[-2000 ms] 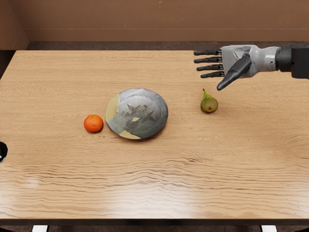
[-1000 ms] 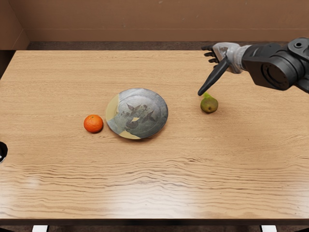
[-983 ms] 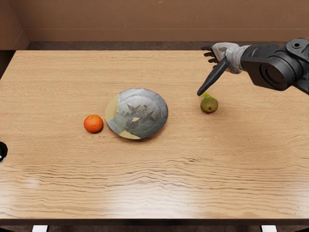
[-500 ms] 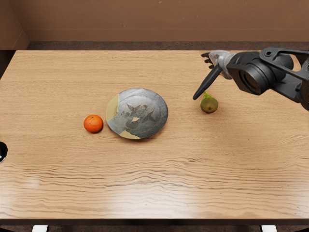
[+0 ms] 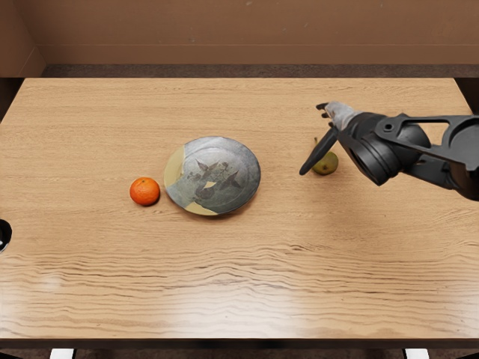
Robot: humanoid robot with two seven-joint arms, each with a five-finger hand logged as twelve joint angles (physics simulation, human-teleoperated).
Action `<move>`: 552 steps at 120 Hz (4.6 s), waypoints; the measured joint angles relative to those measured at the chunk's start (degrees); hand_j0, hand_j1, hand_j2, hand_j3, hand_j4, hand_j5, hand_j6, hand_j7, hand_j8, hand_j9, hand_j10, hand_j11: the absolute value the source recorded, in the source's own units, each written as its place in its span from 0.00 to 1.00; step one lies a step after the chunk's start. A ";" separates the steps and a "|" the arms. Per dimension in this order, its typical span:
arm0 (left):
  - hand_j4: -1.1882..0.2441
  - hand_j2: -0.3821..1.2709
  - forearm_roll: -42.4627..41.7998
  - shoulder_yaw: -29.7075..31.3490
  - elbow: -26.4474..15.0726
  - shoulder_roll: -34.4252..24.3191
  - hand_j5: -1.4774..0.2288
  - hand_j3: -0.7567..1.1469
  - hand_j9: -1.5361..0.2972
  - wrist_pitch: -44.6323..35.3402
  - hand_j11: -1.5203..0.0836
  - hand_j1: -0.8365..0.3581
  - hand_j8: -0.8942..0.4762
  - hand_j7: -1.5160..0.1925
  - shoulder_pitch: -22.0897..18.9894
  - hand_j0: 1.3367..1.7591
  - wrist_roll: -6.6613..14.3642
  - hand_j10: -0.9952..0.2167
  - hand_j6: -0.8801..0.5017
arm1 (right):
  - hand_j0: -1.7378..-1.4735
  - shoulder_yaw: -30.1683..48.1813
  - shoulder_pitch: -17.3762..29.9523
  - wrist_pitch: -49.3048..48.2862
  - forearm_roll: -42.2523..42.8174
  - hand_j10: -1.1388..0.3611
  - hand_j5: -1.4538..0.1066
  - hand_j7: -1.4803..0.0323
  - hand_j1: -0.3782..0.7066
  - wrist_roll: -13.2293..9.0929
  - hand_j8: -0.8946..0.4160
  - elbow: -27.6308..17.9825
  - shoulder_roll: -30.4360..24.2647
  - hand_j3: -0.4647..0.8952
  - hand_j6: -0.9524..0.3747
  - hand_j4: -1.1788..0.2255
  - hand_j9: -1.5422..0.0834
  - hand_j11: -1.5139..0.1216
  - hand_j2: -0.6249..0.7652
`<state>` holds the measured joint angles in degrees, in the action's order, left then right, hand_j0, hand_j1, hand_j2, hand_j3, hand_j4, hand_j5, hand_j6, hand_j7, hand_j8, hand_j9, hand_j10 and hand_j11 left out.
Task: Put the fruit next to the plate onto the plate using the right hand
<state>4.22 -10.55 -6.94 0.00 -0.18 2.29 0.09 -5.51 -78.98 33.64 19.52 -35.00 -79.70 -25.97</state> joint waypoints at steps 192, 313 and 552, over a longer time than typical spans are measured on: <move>0.81 0.23 0.00 0.00 0.00 0.00 0.85 0.40 0.82 0.00 0.93 0.97 0.64 0.87 0.00 0.76 0.00 0.80 0.62 | 0.30 -4.44 3.16 1.37 0.05 0.63 0.78 0.82 0.22 0.00 0.54 9.29 4.95 0.34 0.58 0.71 0.81 0.78 0.42; 0.82 0.23 0.00 0.00 0.00 0.00 0.85 0.40 0.82 0.00 0.93 0.97 0.64 0.87 0.00 0.76 0.00 0.80 0.62 | 0.30 -5.26 4.74 1.35 0.20 0.53 0.65 0.68 0.41 0.00 0.42 13.85 7.42 0.34 0.47 0.59 0.67 0.65 0.40; 0.82 0.23 0.00 -0.01 0.00 0.00 0.85 0.40 0.82 0.00 0.93 0.97 0.64 0.87 0.00 0.76 0.00 0.80 0.62 | 0.36 13.08 6.87 0.99 2.69 0.57 0.14 0.23 0.70 -0.06 0.54 6.70 -3.06 0.34 0.53 0.25 0.21 0.19 0.61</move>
<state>4.22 -10.56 -6.95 0.00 -0.18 2.28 0.08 7.57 -72.11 34.63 22.21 -35.06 -73.00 -29.02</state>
